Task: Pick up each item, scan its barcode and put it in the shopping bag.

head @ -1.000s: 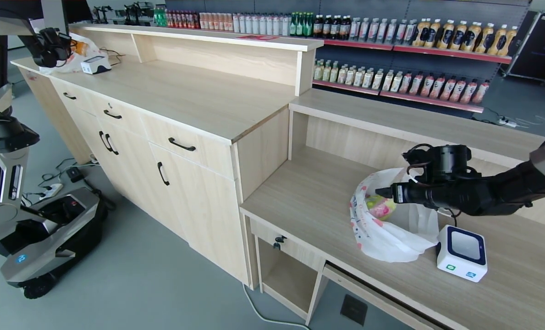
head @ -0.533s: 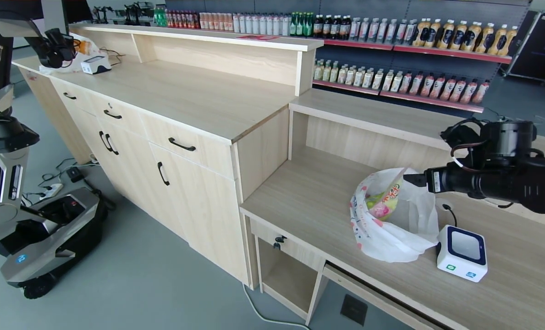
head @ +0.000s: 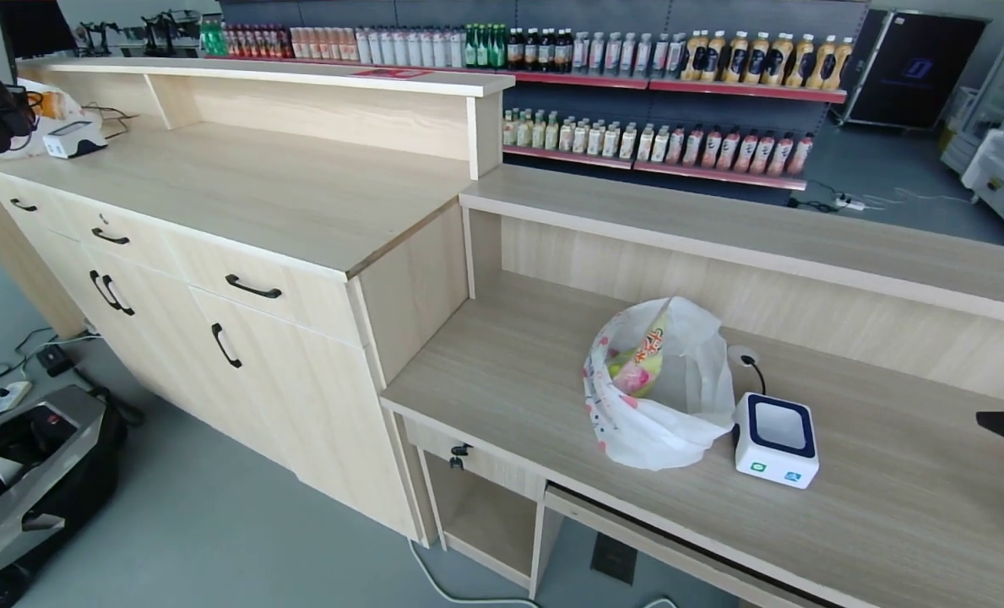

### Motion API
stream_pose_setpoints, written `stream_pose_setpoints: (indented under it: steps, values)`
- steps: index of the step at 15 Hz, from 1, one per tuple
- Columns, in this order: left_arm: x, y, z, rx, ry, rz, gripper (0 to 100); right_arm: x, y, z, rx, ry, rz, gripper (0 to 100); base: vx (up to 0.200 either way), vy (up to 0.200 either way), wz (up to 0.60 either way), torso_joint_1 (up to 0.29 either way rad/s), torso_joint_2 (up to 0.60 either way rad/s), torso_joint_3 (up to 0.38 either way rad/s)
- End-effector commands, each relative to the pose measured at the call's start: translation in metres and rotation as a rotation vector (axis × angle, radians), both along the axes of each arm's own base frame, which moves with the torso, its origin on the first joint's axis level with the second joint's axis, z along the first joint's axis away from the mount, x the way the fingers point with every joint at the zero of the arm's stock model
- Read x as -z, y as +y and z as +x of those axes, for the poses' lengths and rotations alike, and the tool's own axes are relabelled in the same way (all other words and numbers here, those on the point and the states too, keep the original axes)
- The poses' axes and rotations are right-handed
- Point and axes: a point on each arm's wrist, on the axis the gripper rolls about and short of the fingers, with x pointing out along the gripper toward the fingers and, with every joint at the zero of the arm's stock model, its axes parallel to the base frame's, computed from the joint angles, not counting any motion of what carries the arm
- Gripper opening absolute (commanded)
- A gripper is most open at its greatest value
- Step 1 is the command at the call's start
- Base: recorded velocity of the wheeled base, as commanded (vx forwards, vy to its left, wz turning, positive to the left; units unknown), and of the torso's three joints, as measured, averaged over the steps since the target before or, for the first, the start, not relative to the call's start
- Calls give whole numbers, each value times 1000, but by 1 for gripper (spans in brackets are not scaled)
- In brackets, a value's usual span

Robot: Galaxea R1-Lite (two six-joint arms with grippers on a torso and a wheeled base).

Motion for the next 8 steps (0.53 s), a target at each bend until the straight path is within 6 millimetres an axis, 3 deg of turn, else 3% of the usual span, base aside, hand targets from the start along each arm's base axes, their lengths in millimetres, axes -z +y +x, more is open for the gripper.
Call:
stream_pose_setpoints:
  steps: [1, 3, 5, 6, 7, 8]
  values:
    - [0, 0, 0, 1, 1, 0, 100, -2, -17, -7, 143, -5, -5, 100, 0, 0, -600, 2, 2, 7]
    - [0, 0, 0, 1, 1, 0, 100, 5, -39, 2, 252, 36, 2, 100, 0, 0, -600, -5, 2, 2]
    - [0, 0, 0, 1, 1, 0, 100, 21, -82, 16, 273, 136, -4, 100, 0, 0, 0, 0, 0, 0]
    - [0, 0, 0, 1, 1, 0, 100, 21, -82, 16, 273, 136, -4, 100, 0, 0, 0, 0, 0, 0]
    - [0, 0, 0, 1, 1, 0, 100, 33, -130, 22, 59, 156, -40, 100, 0, 0, 0, 0, 0, 0]
    - [0, 0, 0, 1, 1, 0, 100, 34, -156, 18, -94, 120, -89, 100, 0, 0, 0, 0, 0, 0]
